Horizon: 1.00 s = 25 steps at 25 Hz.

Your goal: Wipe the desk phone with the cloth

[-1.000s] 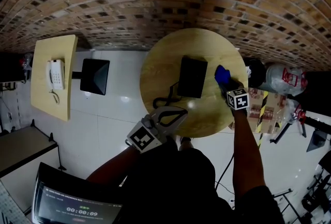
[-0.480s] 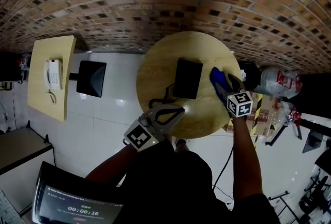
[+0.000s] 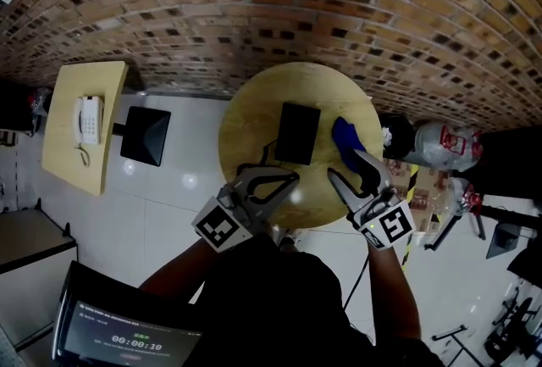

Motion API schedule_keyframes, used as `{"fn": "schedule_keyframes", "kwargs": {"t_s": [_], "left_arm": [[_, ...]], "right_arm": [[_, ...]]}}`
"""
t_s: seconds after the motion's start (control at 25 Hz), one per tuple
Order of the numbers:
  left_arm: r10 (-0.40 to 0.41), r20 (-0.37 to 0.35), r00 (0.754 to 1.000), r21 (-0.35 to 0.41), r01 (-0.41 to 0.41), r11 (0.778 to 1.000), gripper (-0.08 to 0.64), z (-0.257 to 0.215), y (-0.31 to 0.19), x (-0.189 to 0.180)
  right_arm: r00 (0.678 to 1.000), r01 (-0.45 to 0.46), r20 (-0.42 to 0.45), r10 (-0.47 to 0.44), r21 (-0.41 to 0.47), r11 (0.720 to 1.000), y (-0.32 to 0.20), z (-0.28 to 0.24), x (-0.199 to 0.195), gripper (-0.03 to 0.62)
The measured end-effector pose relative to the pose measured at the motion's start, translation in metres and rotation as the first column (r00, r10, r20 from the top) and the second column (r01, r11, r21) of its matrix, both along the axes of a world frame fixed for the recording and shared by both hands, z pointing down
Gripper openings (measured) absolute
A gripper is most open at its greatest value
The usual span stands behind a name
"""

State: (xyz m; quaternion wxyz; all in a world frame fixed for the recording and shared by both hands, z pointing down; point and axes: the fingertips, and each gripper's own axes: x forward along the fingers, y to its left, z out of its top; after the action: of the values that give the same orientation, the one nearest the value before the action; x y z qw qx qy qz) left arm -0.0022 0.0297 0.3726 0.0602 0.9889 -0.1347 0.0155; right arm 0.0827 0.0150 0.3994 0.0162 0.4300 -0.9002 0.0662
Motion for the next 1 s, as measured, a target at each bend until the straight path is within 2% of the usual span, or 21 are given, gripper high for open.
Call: {"fn": "schedule_keyframes", "kwargs": {"t_s": [0.08, 0.2, 0.28, 0.44, 0.64, 0.76, 0.88, 1.0], "left_arm": [[0.017, 0.01, 1.0, 0.057, -0.018, 0.998, -0.009, -0.01, 0.011, 0.0], [-0.015, -0.014, 1.0, -0.001, 0.015, 1.0, -0.008, -0.012, 0.015, -0.001], [-0.021, -0.018, 1.0, -0.004, 0.021, 1.0, -0.009, -0.014, 0.023, -0.002], [-0.03, -0.015, 0.999, -0.004, 0.03, 1.0, -0.008, -0.025, 0.05, -0.006], [-0.028, -0.02, 0.999, -0.003, 0.028, 1.0, -0.008, -0.031, 0.074, -0.008], [-0.015, -0.002, 1.0, 0.038, 0.015, 0.999, -0.009, -0.03, 0.087, -0.008], [-0.01, -0.022, 1.0, 0.072, 0.011, 0.997, -0.009, -0.037, 0.095, -0.01], [-0.017, -0.044, 0.999, 0.075, 0.02, 0.997, -0.009, -0.046, 0.101, -0.017]], "right_arm": [[0.999, 0.026, 0.025, -0.027, 0.034, 0.999, 0.018, -0.023, -0.011, 0.137], [0.997, 0.061, 0.041, -0.062, 0.039, 0.997, 0.031, -0.036, -0.024, 0.061], [0.996, 0.082, 0.034, -0.084, 0.049, 0.995, 0.042, -0.04, -0.031, 0.034], [0.992, 0.121, 0.036, -0.121, 0.024, 0.992, 0.075, -0.044, -0.049, 0.002], [0.989, 0.143, 0.033, -0.144, 0.013, 0.99, 0.105, -0.044, -0.066, 0.002], [0.991, 0.131, 0.033, -0.131, 0.0, 0.991, 0.118, -0.044, -0.074, 0.002], [0.992, 0.122, 0.026, -0.122, 0.002, 0.993, 0.127, -0.048, -0.08, 0.0], [0.992, 0.123, 0.035, -0.123, 0.0, 0.992, 0.134, -0.05, -0.087, 0.0]]}}
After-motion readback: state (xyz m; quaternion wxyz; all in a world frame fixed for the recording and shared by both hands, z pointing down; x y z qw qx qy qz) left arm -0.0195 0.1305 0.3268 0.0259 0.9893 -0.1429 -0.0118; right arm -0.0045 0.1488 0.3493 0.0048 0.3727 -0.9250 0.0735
